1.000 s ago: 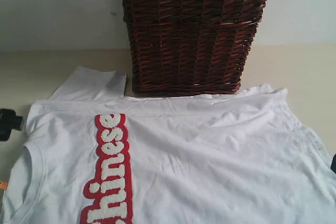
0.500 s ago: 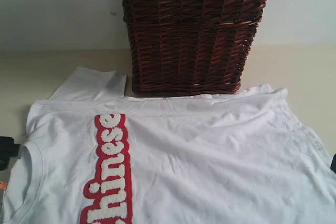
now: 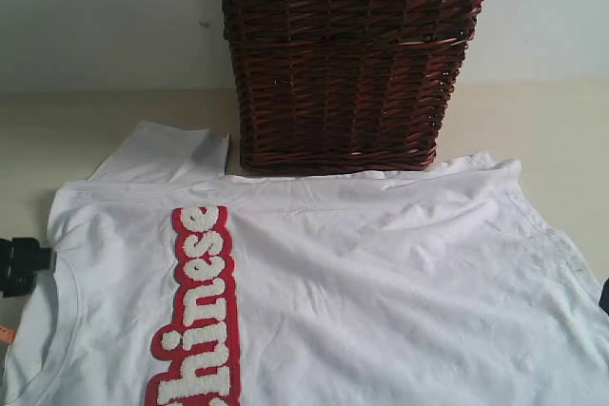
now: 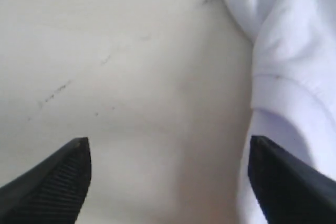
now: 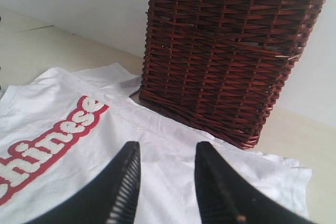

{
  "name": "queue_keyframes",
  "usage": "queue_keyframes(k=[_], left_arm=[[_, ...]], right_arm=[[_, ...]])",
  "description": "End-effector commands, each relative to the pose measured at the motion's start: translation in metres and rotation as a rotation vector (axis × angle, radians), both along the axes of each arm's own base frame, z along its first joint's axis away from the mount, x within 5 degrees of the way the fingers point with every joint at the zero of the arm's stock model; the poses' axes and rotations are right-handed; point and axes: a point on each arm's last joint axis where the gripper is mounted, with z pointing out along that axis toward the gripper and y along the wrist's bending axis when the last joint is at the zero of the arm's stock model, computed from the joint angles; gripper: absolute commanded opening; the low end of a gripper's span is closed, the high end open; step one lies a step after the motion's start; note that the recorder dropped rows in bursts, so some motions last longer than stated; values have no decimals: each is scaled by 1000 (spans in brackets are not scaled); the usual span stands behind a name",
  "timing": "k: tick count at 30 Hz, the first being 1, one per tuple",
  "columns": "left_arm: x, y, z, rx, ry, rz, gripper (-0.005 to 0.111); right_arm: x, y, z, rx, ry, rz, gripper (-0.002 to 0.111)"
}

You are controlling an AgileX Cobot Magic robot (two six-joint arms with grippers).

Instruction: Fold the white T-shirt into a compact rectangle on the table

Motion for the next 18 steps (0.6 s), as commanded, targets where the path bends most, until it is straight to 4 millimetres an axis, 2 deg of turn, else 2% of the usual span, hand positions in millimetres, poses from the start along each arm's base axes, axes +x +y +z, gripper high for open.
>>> queue_keyframes(k=[1, 4, 9, 14, 18], left_arm=[[-3, -5, 25, -115, -121, 55, 78], [-9, -7, 28, -165, -130, 73, 78], [-18, -14, 17, -287, -158, 76, 78], [-28, -11, 8, -278, -117, 87, 78], [-28, -17, 7, -352, -175, 63, 78]], right_arm=[[1, 0, -2, 2, 6, -3, 35], [1, 0, -2, 2, 6, -3, 35], [1, 0, -2, 2, 6, -3, 35], [1, 0, -2, 2, 6, -3, 35], [1, 0, -2, 2, 6, -3, 35]])
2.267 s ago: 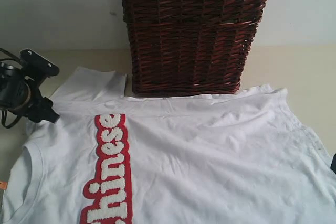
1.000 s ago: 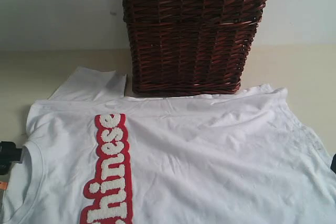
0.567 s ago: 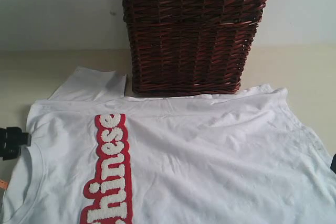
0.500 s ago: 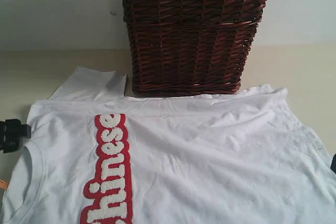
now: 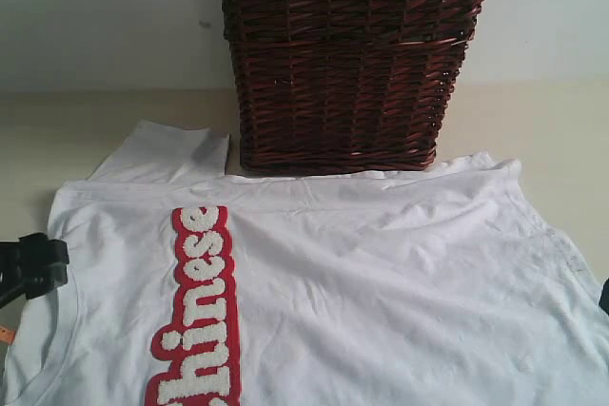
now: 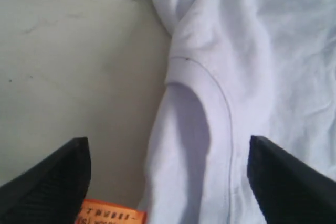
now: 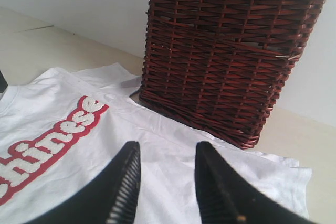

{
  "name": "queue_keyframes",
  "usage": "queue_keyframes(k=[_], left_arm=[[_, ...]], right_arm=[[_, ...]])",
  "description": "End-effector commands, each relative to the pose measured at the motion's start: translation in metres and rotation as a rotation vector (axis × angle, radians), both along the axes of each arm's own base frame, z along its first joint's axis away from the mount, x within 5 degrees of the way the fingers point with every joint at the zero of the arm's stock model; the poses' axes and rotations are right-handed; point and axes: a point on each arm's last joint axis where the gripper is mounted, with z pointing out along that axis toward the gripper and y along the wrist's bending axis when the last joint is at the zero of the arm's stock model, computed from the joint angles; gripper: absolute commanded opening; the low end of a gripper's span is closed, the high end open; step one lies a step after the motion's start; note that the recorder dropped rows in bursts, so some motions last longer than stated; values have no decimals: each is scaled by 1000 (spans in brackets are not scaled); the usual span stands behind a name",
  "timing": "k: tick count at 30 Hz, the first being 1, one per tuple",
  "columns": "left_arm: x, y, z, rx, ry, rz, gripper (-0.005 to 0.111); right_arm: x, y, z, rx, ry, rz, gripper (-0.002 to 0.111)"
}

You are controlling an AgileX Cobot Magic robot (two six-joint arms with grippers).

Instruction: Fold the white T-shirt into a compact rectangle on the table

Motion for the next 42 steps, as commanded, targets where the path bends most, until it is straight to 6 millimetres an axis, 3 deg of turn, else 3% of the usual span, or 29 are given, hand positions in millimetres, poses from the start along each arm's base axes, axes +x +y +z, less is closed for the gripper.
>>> queue_keyframes(k=[1, 2, 5, 11, 15, 17, 21, 23, 30, 32, 34, 39, 42], left_arm=[[0, -4, 1, -54, -45, -5, 77], [0, -4, 1, -52, -42, -4, 74], [0, -5, -4, -49, -22, -6, 52], [2, -6, -31, -30, 78, -23, 57], [6, -10, -35, -60, 57, -45, 54], [7, -11, -33, -69, 40, -52, 43], [6, -13, -33, 25, 16, -237, 2], [3, -16, -34, 143, 31, -414, 1], [-12, -35, -42, 254, 129, -517, 0], [-13, -36, -43, 255, 134, -524, 3], [-13, -37, -43, 253, 132, -527, 16], [-13, -36, -43, 253, 140, -507, 77], [-14, -33, -43, 250, 161, -445, 95]], right_arm=[[1, 0, -2, 2, 6, -3, 35], [1, 0, -2, 2, 6, -3, 35], [1, 0, -2, 2, 6, -3, 35], [1, 0, -2, 2, 6, -3, 35], [1, 0, -2, 2, 6, -3, 35], [1, 0, -2, 2, 6, -3, 35], [1, 0, -2, 2, 6, -3, 35], [1, 0, -2, 2, 6, -3, 35], [1, 0, -2, 2, 6, -3, 35], [1, 0, -2, 2, 6, -3, 35], [1, 0, -2, 2, 6, -3, 35], [1, 0, -2, 2, 6, -3, 35], [1, 0, -2, 2, 6, -3, 35]])
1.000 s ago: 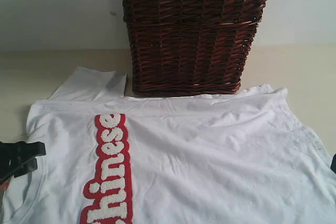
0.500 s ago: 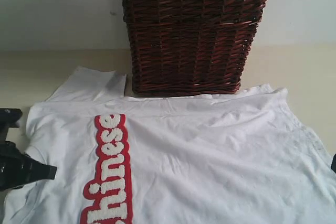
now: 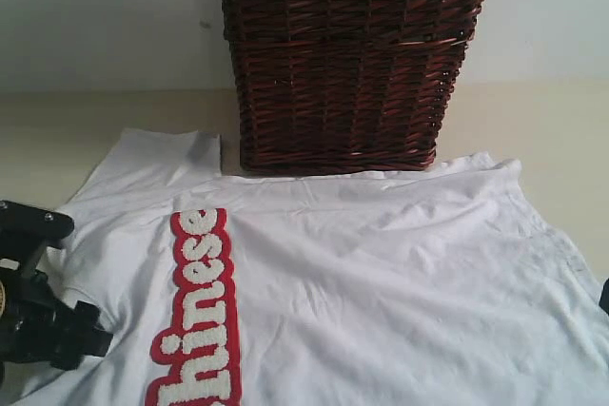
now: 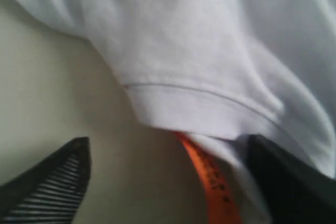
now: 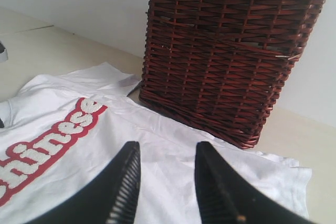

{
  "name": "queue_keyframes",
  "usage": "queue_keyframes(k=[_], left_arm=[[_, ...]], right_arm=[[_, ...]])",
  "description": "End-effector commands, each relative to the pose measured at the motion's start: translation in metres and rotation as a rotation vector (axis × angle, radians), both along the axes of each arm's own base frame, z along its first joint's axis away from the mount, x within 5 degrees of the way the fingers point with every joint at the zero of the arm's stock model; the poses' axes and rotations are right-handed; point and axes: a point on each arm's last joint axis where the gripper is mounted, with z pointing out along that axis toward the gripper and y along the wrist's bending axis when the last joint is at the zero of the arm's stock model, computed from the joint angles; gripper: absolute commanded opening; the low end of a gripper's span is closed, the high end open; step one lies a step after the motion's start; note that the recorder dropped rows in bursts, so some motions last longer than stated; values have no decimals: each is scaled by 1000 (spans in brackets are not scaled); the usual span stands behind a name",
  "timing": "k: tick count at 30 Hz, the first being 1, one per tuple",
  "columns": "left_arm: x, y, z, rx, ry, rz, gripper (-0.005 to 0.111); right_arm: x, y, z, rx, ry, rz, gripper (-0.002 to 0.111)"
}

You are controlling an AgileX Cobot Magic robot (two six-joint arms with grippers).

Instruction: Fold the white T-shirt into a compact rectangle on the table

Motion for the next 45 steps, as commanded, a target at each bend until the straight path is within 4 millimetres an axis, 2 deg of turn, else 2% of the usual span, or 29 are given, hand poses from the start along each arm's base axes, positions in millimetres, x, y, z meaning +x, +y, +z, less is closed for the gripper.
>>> queue_keyframes(k=[1, 4, 7, 10, 16, 18, 20, 24, 29, 33, 37, 40, 42, 45], left_arm=[[-5, 3, -5, 22, 42, 81, 96], [-2, 3, -4, -1, 40, 148, 96], [8, 1, 3, -13, 9, 183, 96], [25, -2, 21, -10, -59, 204, 96], [66, -7, 73, 54, -243, 220, 96], [73, -12, 82, -20, -249, 279, 96], [68, -27, 80, -136, -207, 283, 96], [39, -55, 57, -194, -119, 100, 96], [17, -62, 39, -221, -13, 157, 96], [18, -60, 41, -168, -8, 127, 96], [22, -52, 38, -37, -4, 132, 96], [30, -66, 29, -144, -51, 75, 96], [31, -67, 30, -189, -48, 145, 96], [32, -69, 38, -240, -82, 136, 96]], right_arm=[[1, 0, -2, 2, 6, -3, 35], [1, 0, -2, 2, 6, -3, 35], [1, 0, -2, 2, 6, -3, 35], [1, 0, -2, 2, 6, -3, 35], [1, 0, -2, 2, 6, -3, 35], [1, 0, -2, 2, 6, -3, 35], [1, 0, -2, 2, 6, -3, 35], [1, 0, -2, 2, 6, -3, 35], [1, 0, -2, 2, 6, -3, 35], [1, 0, -2, 2, 6, -3, 35], [1, 0, -2, 2, 6, -3, 35], [1, 0, -2, 2, 6, -3, 35], [1, 0, -2, 2, 6, -3, 35], [1, 0, -2, 2, 6, -3, 35]])
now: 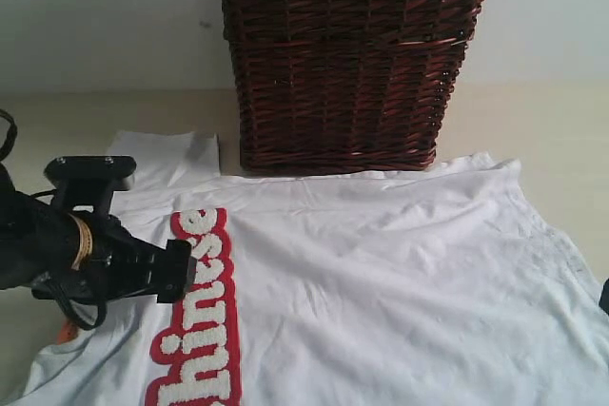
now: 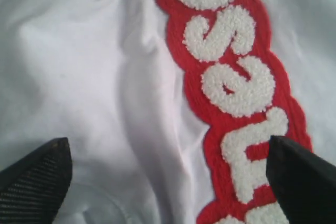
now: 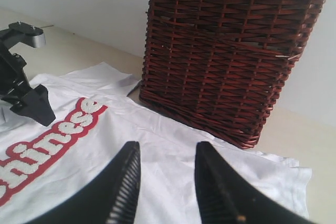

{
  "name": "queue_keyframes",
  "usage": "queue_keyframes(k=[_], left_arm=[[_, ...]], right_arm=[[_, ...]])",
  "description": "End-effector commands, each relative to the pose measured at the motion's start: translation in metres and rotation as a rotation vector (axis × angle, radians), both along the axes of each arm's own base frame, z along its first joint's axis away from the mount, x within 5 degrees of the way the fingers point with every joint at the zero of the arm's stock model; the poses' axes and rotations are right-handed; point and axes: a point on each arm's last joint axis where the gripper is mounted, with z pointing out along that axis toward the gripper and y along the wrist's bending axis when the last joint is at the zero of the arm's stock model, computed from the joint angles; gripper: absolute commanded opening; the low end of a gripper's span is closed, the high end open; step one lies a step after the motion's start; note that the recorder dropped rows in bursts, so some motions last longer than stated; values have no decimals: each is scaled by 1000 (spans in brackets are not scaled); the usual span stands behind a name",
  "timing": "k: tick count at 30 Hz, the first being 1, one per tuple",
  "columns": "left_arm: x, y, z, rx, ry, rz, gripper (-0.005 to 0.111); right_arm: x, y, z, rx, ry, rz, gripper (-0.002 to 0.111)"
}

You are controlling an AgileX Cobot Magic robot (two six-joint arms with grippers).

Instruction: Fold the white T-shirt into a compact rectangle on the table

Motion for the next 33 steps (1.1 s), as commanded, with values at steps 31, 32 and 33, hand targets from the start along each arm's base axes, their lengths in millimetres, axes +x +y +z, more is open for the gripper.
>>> queue_keyframes(k=[31, 32, 33], left_arm=[[-6, -115, -41, -489, 20, -143, 6], [-6, -117, -42, -490, 26, -145, 0], [-5, -120, -43, -499, 35, -142, 0]], right_arm=[[1, 0, -2, 2, 6, -3, 35], [1, 0, -2, 2, 6, -3, 35], [1, 0, -2, 2, 6, -3, 35]])
